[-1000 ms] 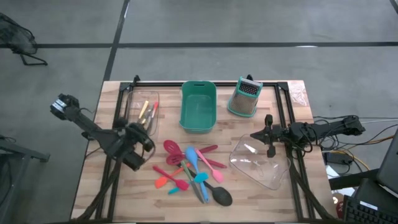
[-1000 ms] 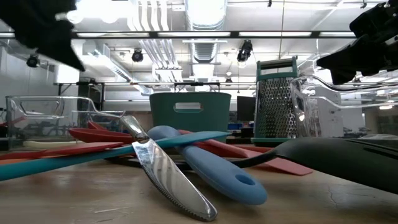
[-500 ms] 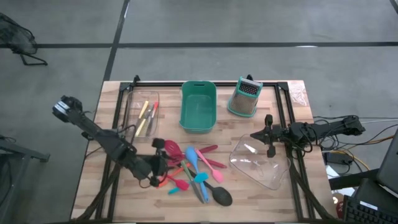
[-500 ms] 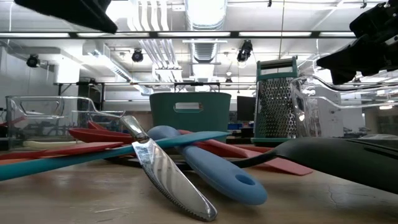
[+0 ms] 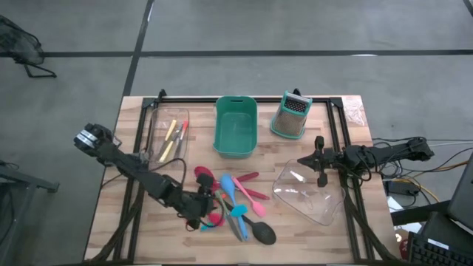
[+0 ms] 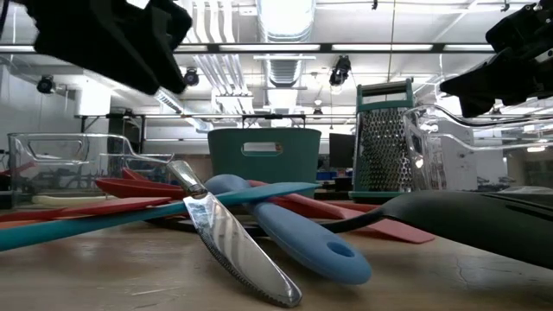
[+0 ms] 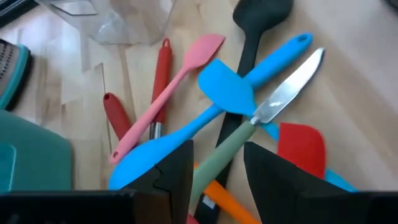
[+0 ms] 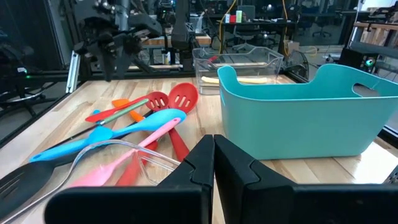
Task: Pick & Place Kitchen Items
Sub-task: Put the green table knife into the top transparent bin
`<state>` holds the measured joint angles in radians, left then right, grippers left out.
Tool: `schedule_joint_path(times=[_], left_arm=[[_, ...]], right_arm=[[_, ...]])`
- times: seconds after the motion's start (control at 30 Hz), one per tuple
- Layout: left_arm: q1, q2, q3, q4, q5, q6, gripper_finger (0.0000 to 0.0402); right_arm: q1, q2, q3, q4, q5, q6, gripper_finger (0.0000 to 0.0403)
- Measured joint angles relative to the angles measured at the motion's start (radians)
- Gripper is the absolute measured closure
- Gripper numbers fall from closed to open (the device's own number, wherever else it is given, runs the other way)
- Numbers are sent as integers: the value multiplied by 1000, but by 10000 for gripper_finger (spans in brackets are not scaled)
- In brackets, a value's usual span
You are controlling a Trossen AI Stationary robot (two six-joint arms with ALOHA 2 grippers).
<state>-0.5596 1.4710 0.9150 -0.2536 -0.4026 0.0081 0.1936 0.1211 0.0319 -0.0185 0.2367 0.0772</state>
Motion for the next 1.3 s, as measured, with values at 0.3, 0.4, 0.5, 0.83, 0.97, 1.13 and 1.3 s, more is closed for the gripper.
schedule_joint_path(times=[0.3,0.4,0.5,0.83,0.97,1.13,1.3], left_arm=[[50,78,29,-29,45,-6,254],[55,85,40,-46,55,1,253],[55,101,57,-71,68,25,243],[58,178,86,-85,54,122,193],[58,201,86,-88,18,159,190],[61,228,85,-89,8,177,190],[63,248,85,-90,8,176,191]], right_arm=[[0,0,0,0,0,-1,394],[0,0,0,0,0,-1,394],[0,0,0,0,0,-1,394],[0,0,0,0,0,-1,394],[0,0,0,0,0,1,394],[0,0,0,0,0,0,394],[0,0,0,0,0,0,394]])
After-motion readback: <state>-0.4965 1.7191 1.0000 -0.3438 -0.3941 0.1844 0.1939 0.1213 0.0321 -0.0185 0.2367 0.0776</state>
